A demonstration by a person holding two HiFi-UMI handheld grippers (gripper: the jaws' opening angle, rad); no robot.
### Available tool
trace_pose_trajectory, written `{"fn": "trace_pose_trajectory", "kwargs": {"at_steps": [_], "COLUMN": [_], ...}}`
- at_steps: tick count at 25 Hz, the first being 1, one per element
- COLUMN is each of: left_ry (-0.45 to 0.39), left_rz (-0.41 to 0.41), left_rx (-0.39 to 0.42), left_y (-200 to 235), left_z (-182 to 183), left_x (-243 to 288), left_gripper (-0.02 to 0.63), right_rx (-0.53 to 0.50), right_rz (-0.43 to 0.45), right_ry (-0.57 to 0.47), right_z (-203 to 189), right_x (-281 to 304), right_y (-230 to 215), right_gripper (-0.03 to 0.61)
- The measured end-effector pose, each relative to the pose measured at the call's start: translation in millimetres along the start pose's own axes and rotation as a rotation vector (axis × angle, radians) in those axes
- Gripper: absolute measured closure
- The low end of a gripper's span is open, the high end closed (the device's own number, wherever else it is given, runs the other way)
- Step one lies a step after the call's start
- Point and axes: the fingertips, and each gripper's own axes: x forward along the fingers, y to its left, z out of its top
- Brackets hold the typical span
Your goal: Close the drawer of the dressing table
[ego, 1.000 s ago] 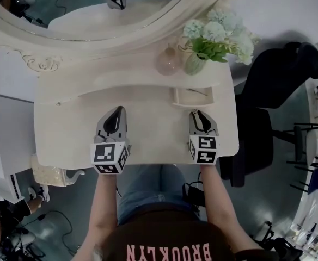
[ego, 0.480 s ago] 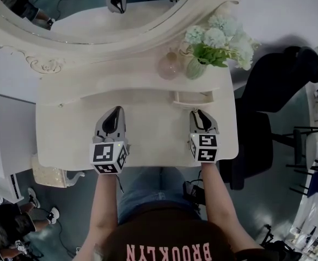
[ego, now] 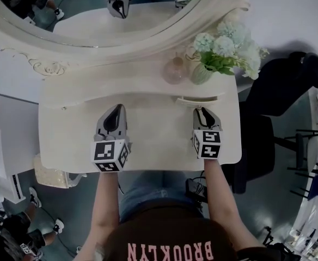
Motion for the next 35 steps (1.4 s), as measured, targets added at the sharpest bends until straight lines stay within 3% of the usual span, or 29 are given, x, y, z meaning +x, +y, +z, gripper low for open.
{"fn": "trace_pose_trajectory", "kwargs": {"at_steps": [30,32,35], "left_ry": [-0.01,-0.012,-0.017], "left_rz": [0.024,0.025,0.027], "left_rx": [-0.004,-0.003,0.0], "left_y": [13,11,6], "left_z": [8,8,8], "left_x": [15,13,7], "left_gripper": [0.609,0.609,0.609], "right_rx": [0.035,0.063,0.074], "right_rz": [-0.016,0.003,0.021], "right_ry": [-0.025,-0.021,-0.032], "right_z": [19,17,17], "right_x": [32,31,25], "right_y": [-10,-10,-10], "right_gripper": [0.482,0.364,0.307]}}
